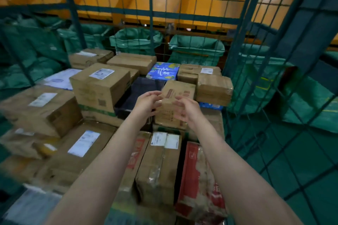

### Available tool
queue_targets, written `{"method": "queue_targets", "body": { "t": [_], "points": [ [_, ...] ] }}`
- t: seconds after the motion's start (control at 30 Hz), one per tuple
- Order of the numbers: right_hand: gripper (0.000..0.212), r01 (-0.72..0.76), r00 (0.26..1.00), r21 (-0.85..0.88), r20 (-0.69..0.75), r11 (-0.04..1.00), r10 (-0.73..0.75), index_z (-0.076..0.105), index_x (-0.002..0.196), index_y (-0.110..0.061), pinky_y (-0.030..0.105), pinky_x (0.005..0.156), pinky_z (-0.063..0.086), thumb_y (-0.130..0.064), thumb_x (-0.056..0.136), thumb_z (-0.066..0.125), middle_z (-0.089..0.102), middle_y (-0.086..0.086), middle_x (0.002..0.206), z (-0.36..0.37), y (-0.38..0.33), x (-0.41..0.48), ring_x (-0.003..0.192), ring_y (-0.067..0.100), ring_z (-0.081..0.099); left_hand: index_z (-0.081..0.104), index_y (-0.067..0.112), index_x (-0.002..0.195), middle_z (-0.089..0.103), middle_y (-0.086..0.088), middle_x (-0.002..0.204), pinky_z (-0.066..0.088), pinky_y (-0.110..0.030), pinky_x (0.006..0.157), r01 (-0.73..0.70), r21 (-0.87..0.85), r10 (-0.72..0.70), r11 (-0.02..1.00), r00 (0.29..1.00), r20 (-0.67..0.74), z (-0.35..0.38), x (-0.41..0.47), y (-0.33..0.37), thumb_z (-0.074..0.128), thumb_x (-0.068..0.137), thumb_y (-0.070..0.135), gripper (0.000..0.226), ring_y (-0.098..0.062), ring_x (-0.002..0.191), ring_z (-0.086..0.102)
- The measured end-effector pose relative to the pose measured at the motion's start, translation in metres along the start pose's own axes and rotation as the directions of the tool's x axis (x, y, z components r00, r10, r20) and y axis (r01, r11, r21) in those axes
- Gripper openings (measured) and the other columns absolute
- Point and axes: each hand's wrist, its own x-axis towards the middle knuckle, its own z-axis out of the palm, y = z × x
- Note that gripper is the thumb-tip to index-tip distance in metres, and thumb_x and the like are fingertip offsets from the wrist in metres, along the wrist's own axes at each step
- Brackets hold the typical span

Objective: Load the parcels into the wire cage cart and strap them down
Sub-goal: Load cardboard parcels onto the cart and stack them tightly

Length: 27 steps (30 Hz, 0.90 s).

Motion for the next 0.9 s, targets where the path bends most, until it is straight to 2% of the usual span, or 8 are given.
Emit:
{"method": "queue_targets", "body": {
  "t": [0.17,0.3,0.43,0.53,0.7,0.77,0.83,0.9],
  "points": [
    [0.021,-0.087,0.992,-0.019,0.091,0.996,0.088,0.061,0.1,-0.016,0.041,0.086,0.049,-0.011,0.097,0.041,0.064,0.0,0.086,0.023,0.024,-0.013,0.078,0.018,0.061,0.059,0.026,0.086,0.065,0.003,0.1,0.044,-0.036,0.085,0.027,-0.038,-0.032,0.999,0.99,-0.137,-0.026,-0.037,-0.014,0.043,0.096,0.011,0.024,-0.018,0.095,0.06],
    [0.023,-0.137,0.968,-0.058,0.203,0.989,0.146,0.059,0.115,-0.013,0.037,0.08,0.048,-0.013,0.099,0.042,0.064,0.003,0.095,0.049,0.036,-0.036,0.087,0.022,0.062,0.059,0.022,0.086,0.063,-0.003,0.105,0.042,-0.03,0.065,0.01,-0.098,-0.037,0.995,0.961,-0.275,-0.056,-0.07,-0.02,0.043,0.095,0.007,0.024,-0.014,0.079,0.059],
    [0.024,-0.176,0.94,-0.087,0.28,0.981,0.194,0.059,0.113,-0.013,0.041,0.091,0.047,-0.011,0.098,0.042,0.063,0.007,0.114,0.073,0.049,-0.055,0.103,0.026,0.06,0.059,0.017,0.104,0.063,0.0,0.094,0.042,-0.026,0.064,0.017,-0.108,-0.055,0.994,0.931,-0.361,-0.081,-0.094,-0.028,0.045,0.095,0.01,0.018,-0.01,0.069,0.056],
    [0.03,-0.19,0.925,-0.129,0.31,0.973,0.222,0.058,0.12,-0.011,0.042,0.095,0.045,-0.008,0.097,0.039,0.064,0.001,0.096,0.093,0.062,-0.067,0.084,0.02,0.06,0.062,0.016,0.1,0.064,0.001,0.084,0.041,-0.024,0.062,0.032,-0.13,-0.084,0.991,0.905,-0.418,-0.099,-0.11,-0.039,0.051,0.093,0.007,0.016,-0.011,0.071,0.06],
    [0.03,-0.231,0.903,-0.148,0.337,0.962,0.269,0.058,0.119,-0.011,0.041,0.094,0.045,-0.006,0.096,0.038,0.06,-0.001,0.082,0.134,0.08,-0.089,0.076,0.017,0.059,0.061,0.022,0.086,0.064,0.003,0.093,0.045,-0.026,0.065,0.069,-0.168,-0.144,0.983,0.859,-0.491,-0.141,-0.142,-0.053,0.048,0.094,0.009,0.021,-0.013,0.078,0.061],
    [0.027,-0.244,0.886,-0.14,0.371,0.96,0.279,0.058,0.113,-0.012,0.034,0.079,0.048,-0.006,0.096,0.038,0.06,0.0,0.079,0.153,0.09,-0.103,0.065,0.014,0.056,0.06,0.018,0.093,0.063,0.002,0.091,0.046,-0.027,0.07,0.063,-0.183,-0.152,0.981,0.838,-0.524,-0.161,-0.155,-0.059,0.045,0.095,0.008,0.019,-0.013,0.074,0.059],
    [0.019,-0.271,0.855,-0.159,0.414,0.949,0.313,0.057,0.096,-0.015,0.024,0.06,0.038,-0.008,0.096,0.04,0.058,0.0,0.076,0.178,0.104,-0.124,0.056,0.012,0.054,0.061,0.017,0.096,0.064,-0.002,0.097,0.047,-0.031,0.079,0.067,-0.189,-0.164,0.98,0.809,-0.565,-0.189,-0.176,-0.069,0.043,0.095,0.008,0.02,-0.014,0.074,0.058],
    [0.02,-0.291,0.822,-0.176,0.457,0.94,0.34,0.054,0.085,-0.017,0.023,0.056,0.032,-0.007,0.096,0.04,0.054,0.002,0.072,0.199,0.117,-0.145,0.054,0.013,0.05,0.063,0.015,0.103,0.064,-0.004,0.105,0.05,-0.033,0.081,0.083,-0.194,-0.183,0.977,0.79,-0.586,-0.211,-0.195,-0.079,0.042,0.096,0.009,0.023,-0.015,0.076,0.059]
  ]
}}
